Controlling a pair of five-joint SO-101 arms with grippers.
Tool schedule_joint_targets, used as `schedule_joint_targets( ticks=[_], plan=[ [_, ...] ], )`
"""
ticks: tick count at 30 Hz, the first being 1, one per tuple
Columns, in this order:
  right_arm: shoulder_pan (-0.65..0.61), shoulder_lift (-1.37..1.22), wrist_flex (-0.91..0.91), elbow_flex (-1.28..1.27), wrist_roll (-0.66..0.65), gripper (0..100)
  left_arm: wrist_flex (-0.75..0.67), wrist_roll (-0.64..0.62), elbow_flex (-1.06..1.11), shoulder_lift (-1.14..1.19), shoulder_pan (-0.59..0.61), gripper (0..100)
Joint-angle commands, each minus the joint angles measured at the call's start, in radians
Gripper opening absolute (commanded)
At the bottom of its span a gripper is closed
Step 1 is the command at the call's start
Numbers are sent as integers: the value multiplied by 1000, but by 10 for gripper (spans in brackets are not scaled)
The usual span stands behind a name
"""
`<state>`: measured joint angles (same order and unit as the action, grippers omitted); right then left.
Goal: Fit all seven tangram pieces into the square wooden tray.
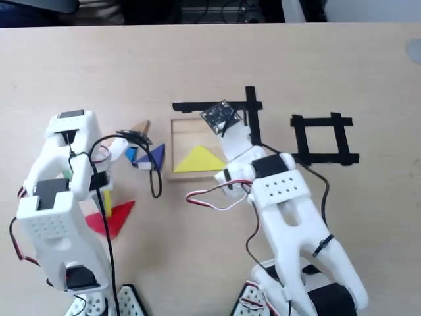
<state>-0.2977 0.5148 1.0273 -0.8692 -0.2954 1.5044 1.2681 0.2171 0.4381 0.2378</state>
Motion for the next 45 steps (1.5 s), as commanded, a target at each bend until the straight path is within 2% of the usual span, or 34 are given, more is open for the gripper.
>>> schedule_joint_targets(
  ticks=[1,7,13,17,21,24,28,33,38,42,45],
  plan=[
    [-15,27,-11,2,-8,11,-9,-12,-79,9,-13,29],
    [-15,27,-14,2,-8,11,0,-74,-142,-150,-1,28],
    [-25,28,-8,8,-8,11,0,-72,5,-413,-1,29],
    [-121,42,-6,28,-8,11,0,-78,108,-554,53,29],
    [-272,68,-14,48,-6,11,-32,-118,171,-655,173,30],
    [-350,13,-6,133,-6,11,-160,-181,239,-654,246,30],
    [-385,-154,9,266,-5,11,-325,-222,335,-594,320,30],
    [-497,-383,0,358,-6,11,-351,-222,340,-540,437,30],
    [-586,-553,0,506,-57,11,-365,-279,340,-539,661,30],
    [-623,-680,0,621,-129,13,-473,-377,352,-528,878,30],
    [-649,-766,6,707,-175,75,-526,-387,400,-529,990,30]
  ],
)
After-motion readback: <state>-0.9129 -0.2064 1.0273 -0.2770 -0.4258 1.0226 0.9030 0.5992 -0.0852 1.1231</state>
